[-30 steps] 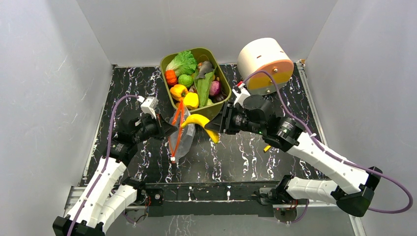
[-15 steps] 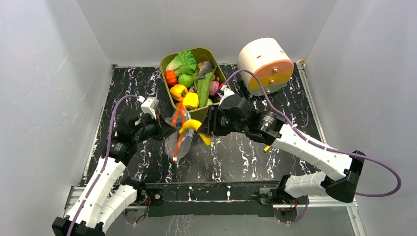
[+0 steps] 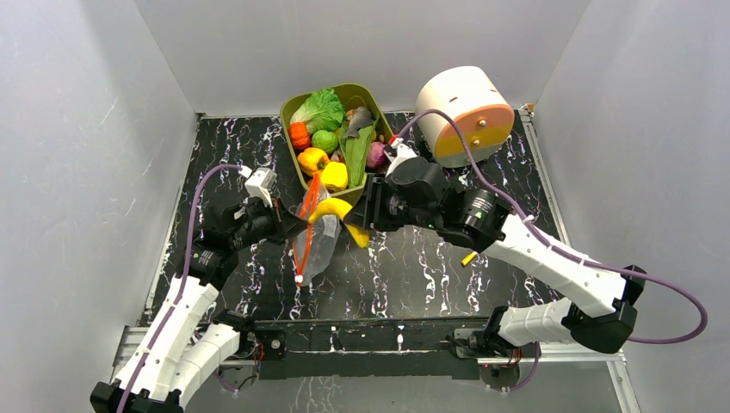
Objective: Place the food in the zip-top bag and seal the zipper
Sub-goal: Place the fake fruit in the zipper food storage bag.
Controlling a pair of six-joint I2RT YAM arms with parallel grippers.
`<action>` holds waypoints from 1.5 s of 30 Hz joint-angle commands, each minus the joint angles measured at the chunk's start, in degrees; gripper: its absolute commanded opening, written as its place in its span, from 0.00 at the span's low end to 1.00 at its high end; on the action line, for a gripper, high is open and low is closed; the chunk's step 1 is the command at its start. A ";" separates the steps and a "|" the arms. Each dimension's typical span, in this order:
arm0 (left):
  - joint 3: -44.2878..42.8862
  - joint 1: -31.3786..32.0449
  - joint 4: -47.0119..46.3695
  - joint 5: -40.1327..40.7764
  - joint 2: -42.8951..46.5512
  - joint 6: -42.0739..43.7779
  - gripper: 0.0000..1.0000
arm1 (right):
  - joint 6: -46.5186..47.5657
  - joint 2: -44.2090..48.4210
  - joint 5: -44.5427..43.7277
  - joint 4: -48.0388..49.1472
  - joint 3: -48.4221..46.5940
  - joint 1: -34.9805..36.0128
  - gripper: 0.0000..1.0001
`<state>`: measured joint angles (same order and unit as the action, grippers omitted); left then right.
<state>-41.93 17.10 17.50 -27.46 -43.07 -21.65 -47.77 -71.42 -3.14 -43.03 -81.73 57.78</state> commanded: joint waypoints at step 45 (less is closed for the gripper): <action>2.05 0.26 -8.64 -16.96 2.62 -2.22 0.00 | -3.22 -8.83 -12.74 9.37 0.25 6.36 0.13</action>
<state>-40.29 17.10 12.43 -39.48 -41.28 -22.57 -48.49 -82.56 -13.41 -42.09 -83.11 63.81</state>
